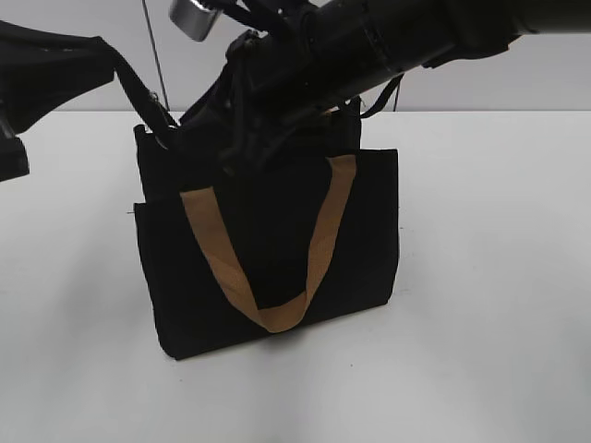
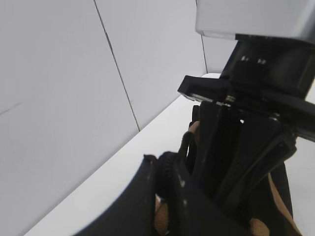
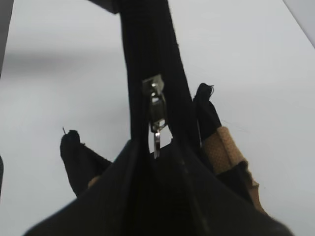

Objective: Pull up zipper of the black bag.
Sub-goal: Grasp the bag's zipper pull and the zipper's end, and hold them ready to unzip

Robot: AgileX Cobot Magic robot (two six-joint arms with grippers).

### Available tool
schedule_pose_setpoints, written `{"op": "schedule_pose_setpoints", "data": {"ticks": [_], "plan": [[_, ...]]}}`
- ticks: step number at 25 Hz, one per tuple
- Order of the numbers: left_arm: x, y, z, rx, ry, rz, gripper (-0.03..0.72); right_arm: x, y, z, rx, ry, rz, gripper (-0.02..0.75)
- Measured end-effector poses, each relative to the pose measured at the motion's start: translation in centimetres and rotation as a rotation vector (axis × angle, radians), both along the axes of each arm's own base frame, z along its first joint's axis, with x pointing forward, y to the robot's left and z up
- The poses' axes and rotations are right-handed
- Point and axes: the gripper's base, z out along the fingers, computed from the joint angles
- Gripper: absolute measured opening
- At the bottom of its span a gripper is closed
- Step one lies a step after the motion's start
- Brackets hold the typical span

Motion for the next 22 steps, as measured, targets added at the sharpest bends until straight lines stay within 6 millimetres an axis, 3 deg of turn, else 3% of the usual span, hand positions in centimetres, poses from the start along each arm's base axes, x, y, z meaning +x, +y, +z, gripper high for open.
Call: {"op": "schedule_pose_setpoints", "data": {"ticks": [22], "plan": [[0.01, 0.01, 0.0, -0.001, 0.001, 0.001, 0.031, 0.45, 0.19, -0.51, 0.019, 0.019, -0.037, 0.172]]}}
